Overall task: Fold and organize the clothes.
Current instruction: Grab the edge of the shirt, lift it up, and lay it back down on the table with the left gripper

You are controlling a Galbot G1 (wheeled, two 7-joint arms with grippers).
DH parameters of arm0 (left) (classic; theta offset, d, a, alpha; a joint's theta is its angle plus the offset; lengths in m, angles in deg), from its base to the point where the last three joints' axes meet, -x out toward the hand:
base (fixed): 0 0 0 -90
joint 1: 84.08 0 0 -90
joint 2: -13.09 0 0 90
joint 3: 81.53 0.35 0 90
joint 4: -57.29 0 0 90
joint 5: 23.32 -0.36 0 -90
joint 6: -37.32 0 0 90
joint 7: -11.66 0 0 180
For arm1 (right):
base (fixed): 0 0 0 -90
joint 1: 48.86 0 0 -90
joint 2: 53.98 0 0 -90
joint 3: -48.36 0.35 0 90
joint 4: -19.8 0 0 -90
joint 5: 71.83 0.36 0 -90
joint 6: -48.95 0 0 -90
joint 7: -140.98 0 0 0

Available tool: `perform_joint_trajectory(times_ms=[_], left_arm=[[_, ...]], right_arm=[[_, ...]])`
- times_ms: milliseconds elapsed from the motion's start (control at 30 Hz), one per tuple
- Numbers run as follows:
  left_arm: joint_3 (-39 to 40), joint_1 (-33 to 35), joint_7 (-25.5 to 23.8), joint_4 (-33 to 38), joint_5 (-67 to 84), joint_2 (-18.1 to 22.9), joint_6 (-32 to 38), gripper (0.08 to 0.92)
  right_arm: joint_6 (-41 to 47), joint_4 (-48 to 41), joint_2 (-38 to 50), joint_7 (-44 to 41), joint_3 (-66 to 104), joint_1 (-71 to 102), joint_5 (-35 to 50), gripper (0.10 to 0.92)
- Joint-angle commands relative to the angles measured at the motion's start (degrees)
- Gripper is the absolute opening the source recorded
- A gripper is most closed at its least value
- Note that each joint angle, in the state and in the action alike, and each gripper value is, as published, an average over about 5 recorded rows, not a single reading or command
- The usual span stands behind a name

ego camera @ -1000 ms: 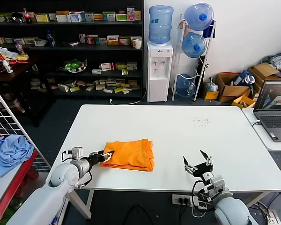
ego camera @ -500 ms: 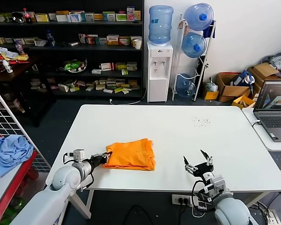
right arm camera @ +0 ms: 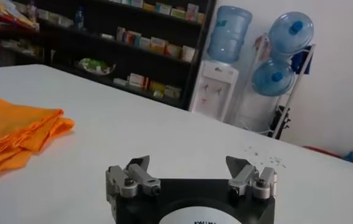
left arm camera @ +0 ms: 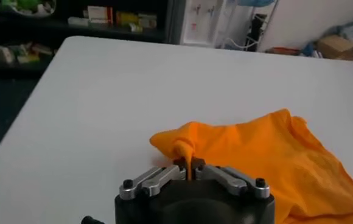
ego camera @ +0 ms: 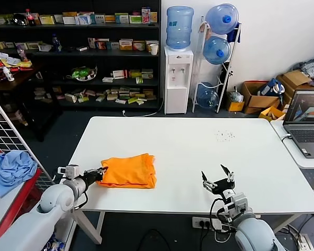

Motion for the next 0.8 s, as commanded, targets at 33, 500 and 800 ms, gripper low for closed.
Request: perform_joint_trajectory(times_ms=[33,500,800], left_arm=[[-2.12,-0.93,1.71,-5.46,-10.48,-9.99,1.93,0.13],[-1.31,-3.88,0.42,-11.9,-23.76,-21.87,5.84,0.13],[-1.6,-4.24,-0.71,-11.8,-28.83,-27.36,8.11,0.13]], right_arm=[[-0.21,-0.52,-0.51,-0.26,-1.54,-1.79,0.02,0.823],[-0.72,-1.52,-1.48,-0.4,-2.73,-3.27,-0.08,0.823],[-0.74,-1.5,-1.27,-0.24,-2.72,-3.97,0.13,0.823]])
